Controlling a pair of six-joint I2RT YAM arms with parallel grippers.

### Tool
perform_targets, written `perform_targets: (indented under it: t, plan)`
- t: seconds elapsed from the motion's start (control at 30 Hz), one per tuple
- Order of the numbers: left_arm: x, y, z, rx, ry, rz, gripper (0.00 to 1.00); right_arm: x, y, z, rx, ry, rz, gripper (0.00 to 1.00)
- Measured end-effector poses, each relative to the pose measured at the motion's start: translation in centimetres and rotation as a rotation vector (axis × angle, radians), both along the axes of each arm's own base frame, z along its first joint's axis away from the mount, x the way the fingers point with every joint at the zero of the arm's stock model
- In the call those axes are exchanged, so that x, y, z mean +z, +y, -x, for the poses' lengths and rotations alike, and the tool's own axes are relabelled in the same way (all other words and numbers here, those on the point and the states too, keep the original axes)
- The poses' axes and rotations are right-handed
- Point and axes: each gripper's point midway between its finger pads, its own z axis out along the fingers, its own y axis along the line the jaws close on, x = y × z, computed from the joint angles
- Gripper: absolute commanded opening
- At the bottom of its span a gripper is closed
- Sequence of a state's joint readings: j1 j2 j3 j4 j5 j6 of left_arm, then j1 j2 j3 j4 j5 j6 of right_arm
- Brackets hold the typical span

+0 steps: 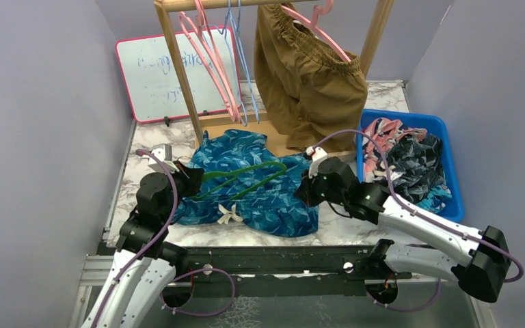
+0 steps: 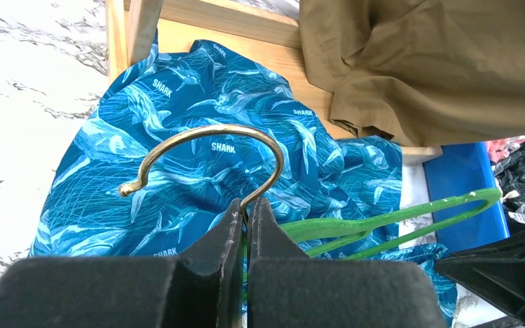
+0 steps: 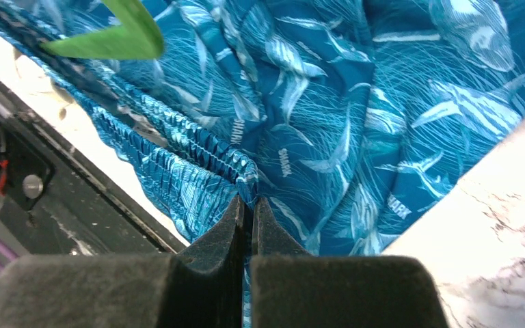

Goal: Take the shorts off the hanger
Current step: Remove the shorts from the clothes rod.

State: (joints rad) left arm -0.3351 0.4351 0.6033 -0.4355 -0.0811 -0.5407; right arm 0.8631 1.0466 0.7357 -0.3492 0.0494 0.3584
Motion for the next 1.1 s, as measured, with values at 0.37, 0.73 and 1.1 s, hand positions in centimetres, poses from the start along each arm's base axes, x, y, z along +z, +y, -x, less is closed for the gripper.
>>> perform_targets:
  t: [0.37, 0.73, 1.1]
  plan:
    - [-1.3, -0.9, -0.6, -0.062, 0.042, -0.045, 0.00, 0.0, 1.0, 0.2, 0.029, 0.021, -0.050, 0.40]
    - [-1.7, -2.7, -0.7, -0.177, 0.038, -0.058, 0.00, 7.2, -0.9, 1.3, 0.091, -0.222, -0.190, 0.70]
    - [-1.1, -6.6, 0.2, -0.420, 0.009, -0.016, 0.00, 1.1, 3.0, 4.5, 0.395, 0.007, -0.117, 0.56]
